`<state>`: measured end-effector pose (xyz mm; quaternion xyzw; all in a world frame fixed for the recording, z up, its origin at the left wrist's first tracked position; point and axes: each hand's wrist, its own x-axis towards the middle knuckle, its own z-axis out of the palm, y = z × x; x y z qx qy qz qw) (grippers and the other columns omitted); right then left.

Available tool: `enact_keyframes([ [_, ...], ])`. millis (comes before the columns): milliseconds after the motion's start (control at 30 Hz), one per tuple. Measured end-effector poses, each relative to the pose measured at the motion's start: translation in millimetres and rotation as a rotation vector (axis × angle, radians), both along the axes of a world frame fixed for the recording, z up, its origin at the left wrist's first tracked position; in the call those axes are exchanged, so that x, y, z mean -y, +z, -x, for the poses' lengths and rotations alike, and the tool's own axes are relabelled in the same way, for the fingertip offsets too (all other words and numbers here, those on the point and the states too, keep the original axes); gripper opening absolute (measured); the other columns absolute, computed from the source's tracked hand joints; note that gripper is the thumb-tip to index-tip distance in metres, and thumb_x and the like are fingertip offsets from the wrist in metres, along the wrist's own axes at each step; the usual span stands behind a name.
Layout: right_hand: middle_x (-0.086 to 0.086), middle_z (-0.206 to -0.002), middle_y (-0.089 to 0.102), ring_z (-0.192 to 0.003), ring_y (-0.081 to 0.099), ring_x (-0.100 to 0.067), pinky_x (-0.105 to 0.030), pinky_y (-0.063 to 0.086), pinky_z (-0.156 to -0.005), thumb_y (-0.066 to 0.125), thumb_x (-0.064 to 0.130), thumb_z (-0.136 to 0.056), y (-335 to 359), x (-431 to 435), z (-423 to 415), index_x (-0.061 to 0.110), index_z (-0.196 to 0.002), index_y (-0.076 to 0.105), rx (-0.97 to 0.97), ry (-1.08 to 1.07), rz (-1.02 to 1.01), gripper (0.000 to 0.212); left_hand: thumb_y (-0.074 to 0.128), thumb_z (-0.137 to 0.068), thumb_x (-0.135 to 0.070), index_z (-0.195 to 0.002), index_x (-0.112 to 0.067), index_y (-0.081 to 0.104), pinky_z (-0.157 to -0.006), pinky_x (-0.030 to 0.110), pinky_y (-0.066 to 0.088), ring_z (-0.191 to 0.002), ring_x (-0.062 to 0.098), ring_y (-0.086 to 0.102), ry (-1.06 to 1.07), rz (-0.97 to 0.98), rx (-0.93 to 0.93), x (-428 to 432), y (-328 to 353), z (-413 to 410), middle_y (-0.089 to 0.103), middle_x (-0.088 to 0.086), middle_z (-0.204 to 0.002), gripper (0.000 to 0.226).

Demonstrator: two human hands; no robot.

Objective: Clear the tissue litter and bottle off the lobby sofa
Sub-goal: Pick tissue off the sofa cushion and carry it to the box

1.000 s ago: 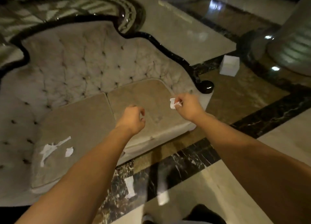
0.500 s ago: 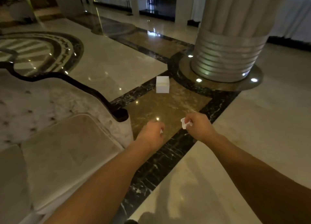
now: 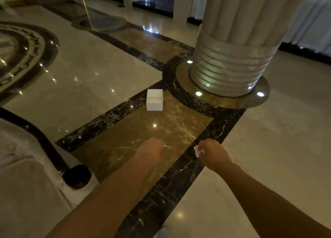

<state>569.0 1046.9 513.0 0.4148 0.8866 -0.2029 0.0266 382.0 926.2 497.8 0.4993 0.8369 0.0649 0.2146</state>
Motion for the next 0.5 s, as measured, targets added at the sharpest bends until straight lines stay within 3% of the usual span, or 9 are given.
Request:
enact_keyframes([
  [167, -0.009, -0.112, 0.063, -0.1, 0.06, -0.026, -0.036, 0.053, -0.085, 0.054, 0.017, -0.09, 8.5, -114.8, 71.1, 0.015, -0.107, 0.066, 0.037, 0.038, 0.042, 0.02, 0.062, -0.085, -0.015, -0.105, -0.017, 0.063, -0.086, 0.033, 0.052, -0.094, 0.02, 0.06, 0.042, 0.03, -0.069, -101.7, 1.4, 87.1, 0.063, 0.005, -0.107, 0.02],
  [267, -0.009, -0.111, 0.065, -0.103, 0.061, -0.025, -0.034, 0.051, -0.087, 0.057, 0.017, -0.089, 5.5, -187.1, 126.9, 0.013, -0.107, 0.068, -0.005, 0.08, 0.048, 0.021, 0.061, -0.084, -0.017, -0.107, -0.018, 0.062, -0.086, 0.032, 0.048, -0.097, 0.021, 0.059, 0.044, 0.037, -0.084, -174.2, -2.9, 128.5, 0.061, 0.004, -0.109, 0.023],
  [400, 0.001, -0.096, 0.062, -0.093, 0.062, -0.018, -0.026, 0.047, -0.077, 0.061, 0.022, -0.088, -12.1, -291.2, 211.6, 0.019, -0.098, 0.07, -0.077, 0.111, 0.074, 0.013, 0.059, -0.085, -0.023, -0.098, -0.023, 0.061, -0.08, 0.034, 0.051, -0.088, 0.021, 0.06, 0.046, 0.015, -0.133, -278.1, -17.7, 181.0, 0.062, 0.003, -0.102, 0.014],
  [500, -0.002, -0.105, 0.067, -0.094, 0.063, -0.016, -0.027, 0.051, -0.082, 0.063, 0.022, -0.087, -26.1, -375.8, 275.9, 0.019, -0.104, 0.07, -0.076, 0.124, 0.124, 0.018, 0.058, -0.088, -0.026, -0.099, -0.024, 0.062, -0.081, 0.034, 0.052, -0.088, 0.02, 0.061, 0.124, 0.038, -0.105, -359.4, -25.5, 223.6, 0.063, 0.002, -0.102, 0.012],
])
